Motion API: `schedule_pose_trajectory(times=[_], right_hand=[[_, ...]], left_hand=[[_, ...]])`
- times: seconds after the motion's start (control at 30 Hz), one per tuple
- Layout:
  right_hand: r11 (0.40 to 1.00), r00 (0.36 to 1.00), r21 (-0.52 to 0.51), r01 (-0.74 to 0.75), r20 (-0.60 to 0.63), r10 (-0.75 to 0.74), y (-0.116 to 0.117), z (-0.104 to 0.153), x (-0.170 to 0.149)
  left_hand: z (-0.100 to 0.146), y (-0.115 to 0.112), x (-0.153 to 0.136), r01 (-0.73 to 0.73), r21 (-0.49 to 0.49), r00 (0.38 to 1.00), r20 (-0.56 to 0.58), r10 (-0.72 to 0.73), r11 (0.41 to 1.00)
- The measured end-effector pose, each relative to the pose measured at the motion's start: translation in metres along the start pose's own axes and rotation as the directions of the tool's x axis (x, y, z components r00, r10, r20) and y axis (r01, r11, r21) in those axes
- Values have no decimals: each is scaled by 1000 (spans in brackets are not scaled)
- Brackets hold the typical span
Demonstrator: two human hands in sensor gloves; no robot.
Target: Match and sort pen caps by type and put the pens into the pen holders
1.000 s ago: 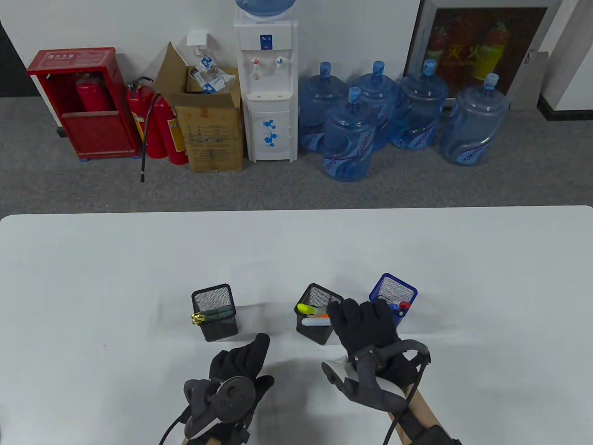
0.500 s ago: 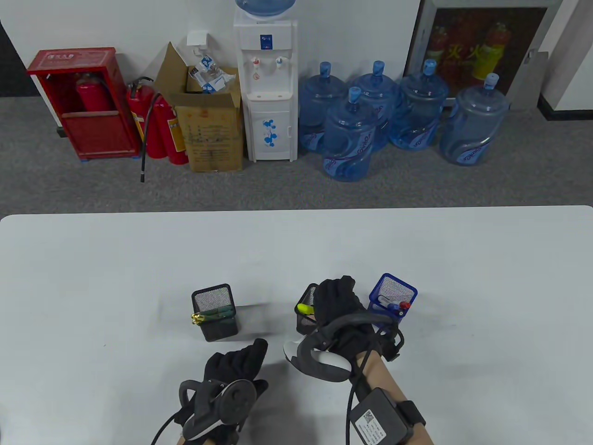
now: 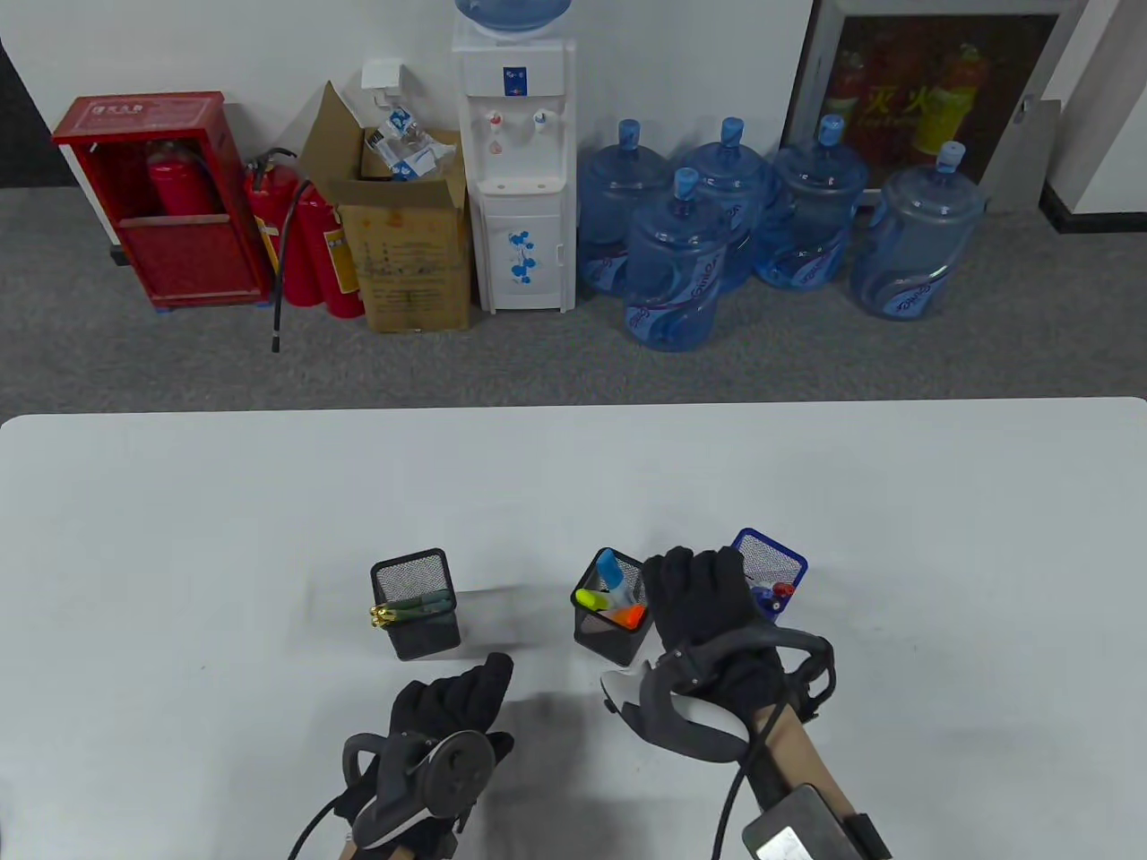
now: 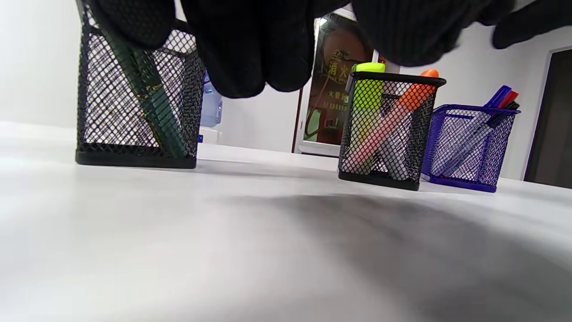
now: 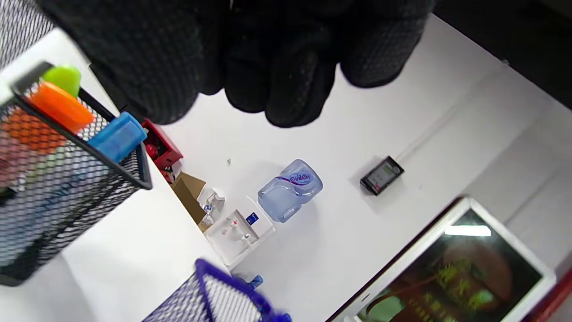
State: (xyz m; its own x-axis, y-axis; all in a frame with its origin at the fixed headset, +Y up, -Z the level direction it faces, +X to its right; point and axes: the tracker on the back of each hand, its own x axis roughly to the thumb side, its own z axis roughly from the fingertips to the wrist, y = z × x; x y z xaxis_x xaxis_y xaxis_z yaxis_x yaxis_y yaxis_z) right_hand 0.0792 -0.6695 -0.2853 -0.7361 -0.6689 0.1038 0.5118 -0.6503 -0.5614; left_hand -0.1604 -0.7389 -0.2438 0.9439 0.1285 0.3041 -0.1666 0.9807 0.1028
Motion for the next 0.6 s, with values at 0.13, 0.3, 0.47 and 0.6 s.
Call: schedule_pose_trajectory(times=[0.13, 0.3, 0.47, 0.6], right_hand=[[971, 967, 5, 238, -95, -237, 22, 44, -8], [919, 914, -7, 394, -101, -393, 63, 89, 6], [910, 904, 54, 411, -155, -399, 79, 97, -14], [910, 904, 60, 411, -154, -398, 81, 98, -20]], left_hand=[[-1, 1, 0, 9, -7, 1000, -13, -10, 1000], [-1, 0, -1, 26, -24, 999, -25, -27, 999], [-3, -3, -1, 23, -54, 999, -38, -25, 998], [-6, -5, 2, 54, -60, 998, -25, -55, 997]])
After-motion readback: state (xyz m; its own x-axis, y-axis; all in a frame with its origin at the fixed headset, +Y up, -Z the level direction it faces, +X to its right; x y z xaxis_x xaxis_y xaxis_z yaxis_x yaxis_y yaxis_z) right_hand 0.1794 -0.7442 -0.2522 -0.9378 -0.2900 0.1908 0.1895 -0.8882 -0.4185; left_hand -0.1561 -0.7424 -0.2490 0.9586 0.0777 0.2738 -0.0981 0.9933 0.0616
